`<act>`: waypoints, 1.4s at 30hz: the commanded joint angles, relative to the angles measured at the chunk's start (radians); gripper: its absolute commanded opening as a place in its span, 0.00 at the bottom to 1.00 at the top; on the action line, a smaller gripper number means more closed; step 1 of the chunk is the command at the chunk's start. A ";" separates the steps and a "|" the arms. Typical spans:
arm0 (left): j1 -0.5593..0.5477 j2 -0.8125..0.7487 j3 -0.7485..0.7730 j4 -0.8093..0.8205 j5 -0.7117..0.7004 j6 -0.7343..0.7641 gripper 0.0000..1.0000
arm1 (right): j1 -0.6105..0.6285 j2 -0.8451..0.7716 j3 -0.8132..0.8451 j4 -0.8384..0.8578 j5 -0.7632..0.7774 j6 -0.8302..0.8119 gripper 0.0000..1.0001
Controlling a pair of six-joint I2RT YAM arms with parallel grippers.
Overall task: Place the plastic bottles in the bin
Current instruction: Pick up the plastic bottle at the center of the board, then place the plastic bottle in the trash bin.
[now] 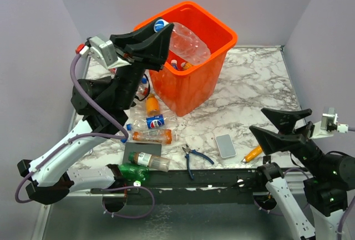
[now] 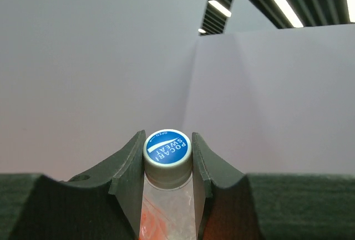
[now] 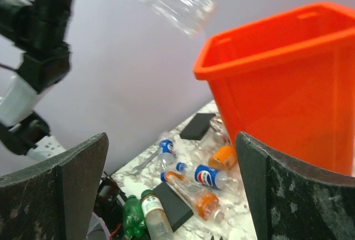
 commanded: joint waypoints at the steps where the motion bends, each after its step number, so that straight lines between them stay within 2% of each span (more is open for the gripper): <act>1: -0.001 -0.010 -0.027 0.082 -0.183 0.260 0.00 | 0.003 -0.030 -0.076 -0.112 0.155 -0.017 1.00; 6: 0.000 0.062 -0.015 0.120 -0.213 0.369 0.00 | 0.004 -0.077 -0.173 -0.147 0.222 0.020 1.00; 10: 0.013 0.155 0.038 0.098 -0.213 0.387 0.00 | 0.003 -0.120 -0.276 -0.210 0.306 0.066 0.99; 14: 0.046 0.271 0.144 -0.006 -0.225 0.325 0.00 | 0.004 -0.138 -0.385 -0.289 0.358 0.103 0.99; 18: 0.117 0.362 0.225 -0.076 -0.249 0.200 0.00 | 0.003 -0.168 -0.434 -0.272 0.318 0.141 0.98; 20: 0.165 0.417 0.277 -0.134 -0.221 0.125 0.00 | 0.003 -0.170 -0.441 -0.271 0.313 0.150 0.98; 22: 0.201 0.481 0.355 -0.261 -0.165 0.073 0.00 | 0.003 -0.165 -0.442 -0.281 0.312 0.150 0.98; 25: 0.213 0.551 0.430 -0.371 -0.086 0.023 0.00 | 0.003 -0.161 -0.446 -0.276 0.302 0.145 0.98; 33: 0.213 0.606 0.394 -0.447 0.043 0.012 0.00 | 0.003 -0.140 -0.448 -0.272 0.300 0.144 0.97; 37: 0.213 0.653 0.403 -0.554 0.012 0.039 0.00 | 0.003 -0.134 -0.448 -0.272 0.303 0.143 0.97; 42: 0.212 0.655 0.352 -0.559 -0.055 0.062 0.01 | 0.003 -0.122 -0.447 -0.272 0.313 0.138 0.97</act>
